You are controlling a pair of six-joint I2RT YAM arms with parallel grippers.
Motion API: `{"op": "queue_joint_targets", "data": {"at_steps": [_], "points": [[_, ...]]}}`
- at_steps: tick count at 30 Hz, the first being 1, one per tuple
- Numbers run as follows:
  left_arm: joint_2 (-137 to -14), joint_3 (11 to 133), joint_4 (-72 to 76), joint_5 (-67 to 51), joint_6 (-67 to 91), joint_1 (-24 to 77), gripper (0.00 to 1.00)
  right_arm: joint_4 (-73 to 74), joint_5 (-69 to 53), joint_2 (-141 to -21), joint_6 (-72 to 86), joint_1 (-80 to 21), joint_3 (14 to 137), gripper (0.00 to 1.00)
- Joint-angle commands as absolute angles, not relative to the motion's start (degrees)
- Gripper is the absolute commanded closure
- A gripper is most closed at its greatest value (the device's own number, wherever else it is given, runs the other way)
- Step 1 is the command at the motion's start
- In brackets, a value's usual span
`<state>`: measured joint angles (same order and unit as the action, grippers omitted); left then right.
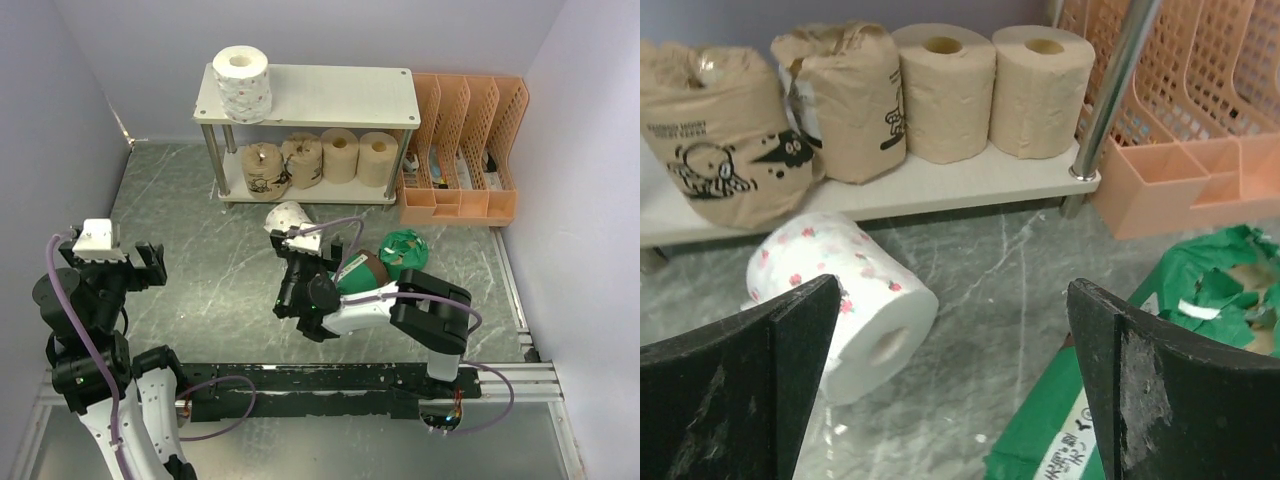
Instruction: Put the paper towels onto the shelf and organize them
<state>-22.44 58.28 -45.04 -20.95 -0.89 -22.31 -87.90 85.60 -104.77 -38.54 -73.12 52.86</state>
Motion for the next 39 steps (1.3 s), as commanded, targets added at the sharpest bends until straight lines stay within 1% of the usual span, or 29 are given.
{"op": "queue_joint_targets", "data": {"at_steps": [1,4,9,11,14,17,19,20,21,22,23,24,25,26,27,28,30,32,34,37,39], "points": [[-24.3,58.1,-43.2,-22.8,-1.4,-22.9,0.02,-104.4,97.4,-104.8,-31.4,-72.1,56.9,0.03],[-25.2,58.1,-43.3,-22.6,-1.3,-22.9,0.02,-104.3,99.7,-106.6,-30.1,-73.7,61.2,0.01],[-25.4,58.1,-43.3,-22.6,-1.3,-22.9,0.02,-104.3,99.7,-112.1,-25.8,-76.9,67.5,0.01],[-25.5,58.0,-43.3,-22.6,-1.3,-22.9,0.02,-104.4,99.6,-114.9,-27.3,-77.4,71.2,0.00],[-26.1,58.1,-43.2,-22.4,-1.3,-22.9,0.02,-104.5,95.7,-119.6,-40.0,-77.9,78.3,0.00],[-26.4,58.0,-43.2,-22.2,-1.2,-22.9,0.02,-104.4,88.5,-118.0,-49.9,-78.3,78.6,0.00],[-26.5,58.0,-43.2,-22.0,-1.1,-22.9,0.02,-104.2,82.4,-116.2,-61.0,-78.3,77.3,0.00],[-26.5,58.1,-43.3,-22.1,-1.2,-22.9,0.02,-101.7,79.6,-113.8,-66.0,-78.2,76.4,0.00],[-26.4,58.1,-43.3,-22.1,-1.1,-22.9,0.02,-94.3,76.7,-111.8,-69.3,-78.0,74.8,0.00],[-26.3,58.1,-43.3,-22.1,-1.2,-22.9,0.02,-88.3,73.8,-108.8,-68.9,-77.7,72.1,0.00],[-26.2,58.1,-43.3,-22.1,-1.2,-22.9,0.02,-78.5,69.3,-105.4,-66.0,-77.2,69.1,0.00],[-26.2,58.0,-43.3,-22.3,-1.2,-22.9,0.02,-64.7,65.5,-100.7,-58.9,-76.1,66.1,0.00],[-26.3,58.1,-43.2,-22.3,-1.2,-22.9,0.02,-46.6,60.1,-95.6,-48.4,-74.9,65.9,0.00],[-26.3,58.1,-43.2,-22.3,-1.2,-22.9,0.02,-28.5,51.8,-90.8,-37.2,-72.8,67.1,0.00],[-26.4,58.0,-43.2,-22.3,-1.2,-22.9,0.02,-15.0,42.4,-85.1,-27.4,-69.4,69.9,0.00],[-26.5,58.0,-43.3,-22.2,-1.2,-23.0,0.02,-8.2,34.0,-81.3,-20.4,-65.6,70.6,0.00],[-26.5,58.0,-43.2,-22.2,-1.2,-23.0,0.02,-8.2,25.0,-74.7,-11.2,-58.4,67.5,0.00],[-26.5,58.0,-43.2,-22.1,-1.2,-23.1,0.02,-9.2,17.6,-70.6,-2.6,-53.5,64.2,0.00],[-26.5,58.1,-43.2,-22.1,-1.2,-23.1,0.02,-11.3,15.0,-69.6,10.4,-49.7,60.4,0.00],[-26.6,58.1,-43.3,-22.2,-1.2,-23.2,0.02,-9.4,11.5,-73.2,32.0,-47.9,57.9,0.00],[-26.4,58.0,-43.2,-22.2,-1.2,-23.3,0.02,-17.7,9.3,-73.9,42.4,-49.8,51.7,0.00]]}}
